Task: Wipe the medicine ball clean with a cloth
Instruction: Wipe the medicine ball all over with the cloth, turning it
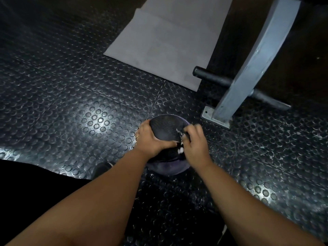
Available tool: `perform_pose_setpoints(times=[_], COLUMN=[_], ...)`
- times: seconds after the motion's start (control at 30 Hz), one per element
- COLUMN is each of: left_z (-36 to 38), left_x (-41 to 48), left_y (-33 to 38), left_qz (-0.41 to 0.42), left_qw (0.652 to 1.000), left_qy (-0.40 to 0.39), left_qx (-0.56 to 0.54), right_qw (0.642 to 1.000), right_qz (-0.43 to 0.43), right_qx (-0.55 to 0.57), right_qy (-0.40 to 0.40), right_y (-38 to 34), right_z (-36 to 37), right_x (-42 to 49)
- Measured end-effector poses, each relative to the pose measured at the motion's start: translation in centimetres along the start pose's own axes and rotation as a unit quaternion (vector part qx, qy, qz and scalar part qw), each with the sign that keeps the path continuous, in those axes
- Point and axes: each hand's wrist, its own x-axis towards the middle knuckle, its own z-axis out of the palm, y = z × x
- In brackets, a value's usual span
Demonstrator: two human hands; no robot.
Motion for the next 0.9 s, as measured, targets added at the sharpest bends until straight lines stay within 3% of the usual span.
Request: perform_pose_setpoints(times=[0.23, 0.3, 0.43, 0.57, 0.7, 0.8, 0.9], left_z=[0.9, 1.1, 1.1, 1.6, 2.3, 2.3, 2.3], left_x=[-0.9, -0.4, 0.9, 0.9, 0.4, 0.0, -0.3], left_y=[0.9, 1.7, 2.4, 2.9, 3.4, 3.2, 2.7], left_qz=[0.049, 0.046, 0.027, 0.017, 0.007, 0.0, 0.006], left_qw=[0.991, 0.989, 0.991, 0.99, 0.99, 0.992, 0.993], left_qy=[-0.033, -0.039, -0.058, -0.066, -0.053, -0.046, -0.027], left_qx=[0.124, 0.133, 0.12, 0.124, 0.13, 0.113, 0.115], right_qw=[0.981, 0.977, 0.983, 0.992, 0.981, 0.974, 0.984], right_qz=[0.101, 0.122, 0.121, 0.118, 0.178, 0.21, 0.171], right_qx=[-0.096, -0.099, -0.088, -0.052, -0.037, -0.029, -0.022], right_qy=[-0.134, -0.141, -0.104, -0.013, 0.073, 0.079, 0.034], right_y=[1.9, 2.4, 2.8, 2.8, 2.0, 1.1, 0.3], right_z=[1.3, 1.3, 0.1, -1.3, -1.1, -0.3, -0.1], right_x=[9.9, 10.5, 8.3, 3.0, -1.2, -3.9, -6.6])
